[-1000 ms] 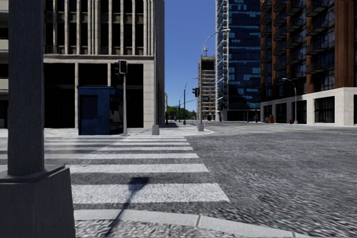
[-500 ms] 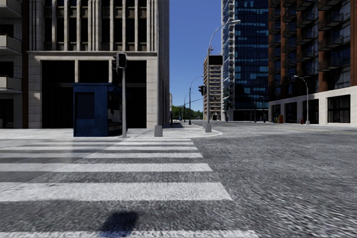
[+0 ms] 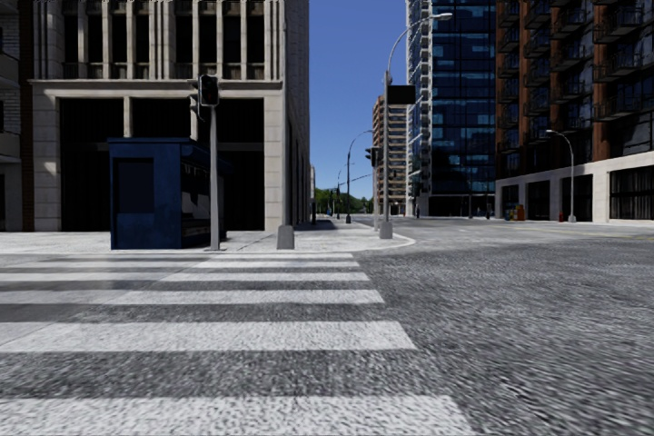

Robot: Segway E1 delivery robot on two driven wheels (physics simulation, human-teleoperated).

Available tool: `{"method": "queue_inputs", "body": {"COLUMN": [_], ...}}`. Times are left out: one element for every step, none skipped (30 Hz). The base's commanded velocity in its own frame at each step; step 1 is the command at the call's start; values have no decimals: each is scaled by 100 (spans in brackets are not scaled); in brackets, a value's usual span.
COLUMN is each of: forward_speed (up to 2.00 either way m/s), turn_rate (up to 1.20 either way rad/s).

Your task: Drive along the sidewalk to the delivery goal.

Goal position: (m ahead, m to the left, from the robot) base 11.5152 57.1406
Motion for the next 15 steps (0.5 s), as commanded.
{"method": "queue_inputs", "body": {"forward_speed": [157,157,157,157,157,157,157,157,157,157,157,157,157,157,157], "turn_rate": [0,0,0,0,0,0,0,0,0,0,0,0,0,0,0]}}
